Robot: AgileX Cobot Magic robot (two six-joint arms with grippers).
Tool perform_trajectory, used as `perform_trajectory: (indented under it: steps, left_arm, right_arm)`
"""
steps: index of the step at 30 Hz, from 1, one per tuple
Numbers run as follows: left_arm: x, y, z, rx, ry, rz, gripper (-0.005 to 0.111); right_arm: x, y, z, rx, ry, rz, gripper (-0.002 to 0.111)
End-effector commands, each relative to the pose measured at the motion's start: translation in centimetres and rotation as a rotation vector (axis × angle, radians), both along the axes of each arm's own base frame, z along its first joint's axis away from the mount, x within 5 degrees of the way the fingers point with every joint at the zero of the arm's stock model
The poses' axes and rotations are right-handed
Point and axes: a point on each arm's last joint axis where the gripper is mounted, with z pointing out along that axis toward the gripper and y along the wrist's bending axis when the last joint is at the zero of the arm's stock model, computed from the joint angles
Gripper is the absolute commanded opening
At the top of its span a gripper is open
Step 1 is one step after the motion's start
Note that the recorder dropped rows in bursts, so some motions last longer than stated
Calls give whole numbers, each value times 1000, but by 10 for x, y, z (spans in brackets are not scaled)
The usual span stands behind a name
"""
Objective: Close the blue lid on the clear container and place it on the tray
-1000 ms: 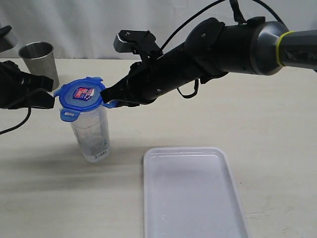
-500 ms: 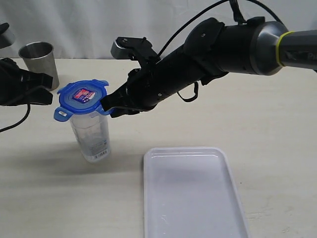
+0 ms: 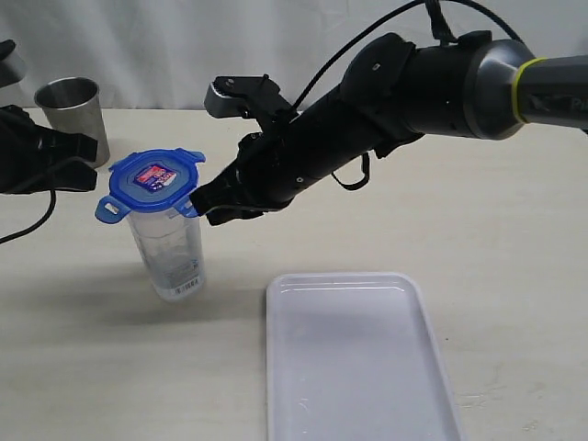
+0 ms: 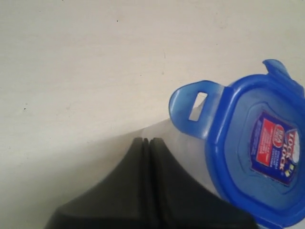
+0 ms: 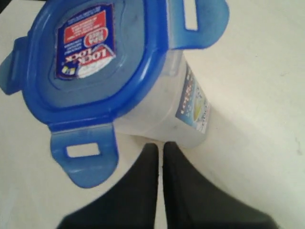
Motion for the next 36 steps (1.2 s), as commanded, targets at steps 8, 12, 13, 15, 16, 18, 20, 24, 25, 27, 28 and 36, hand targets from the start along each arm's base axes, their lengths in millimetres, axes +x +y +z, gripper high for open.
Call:
perform_trajectory:
  steps: [8, 12, 13, 15, 16, 18, 20, 24, 25, 27, 28, 36]
  left_arm:
    - [-17, -1, 22, 84, -78, -111, 2]
    - [-34, -3, 39, 71, -89, -165, 2]
    - [-39, -4, 43, 65, -85, -181, 2]
    - [-48, -4, 49, 66, -114, -180, 2]
    - [-55, -3, 52, 67, -138, -170, 2]
    - [-71, -4, 62, 43, -186, -157, 2]
    - [-86, -7, 67, 16, -216, -183, 2]
    - [-101, -24, 61, -25, -234, -296, 0]
    - [-104, -32, 56, -26, -222, -344, 0]
    - [-105, -44, 52, -17, -225, -394, 0]
    - [-105, -49, 50, 2, -235, -416, 0]
    - [-92, -63, 27, 90, -166, -421, 0]
  right_arm:
    - [18, -15, 21, -84, -233, -182, 4]
    - [20, -21, 25, -85, -237, -212, 4]
    - [21, -22, 25, -82, -234, -218, 4]
    - [22, -23, 25, -86, -228, -219, 4]
    - [22, -25, 24, -90, -219, -218, 4]
    - [21, -25, 24, -94, -209, -211, 4]
    - [21, -26, 23, -98, -202, -208, 4]
    - [21, -26, 23, -98, -202, -208, 4]
    - [20, -26, 23, -99, -199, -206, 4]
    - [19, -26, 22, -104, -188, -199, 4]
    - [18, -26, 22, -107, -181, -195, 4]
    - [18, -26, 21, -111, -173, -189, 4]
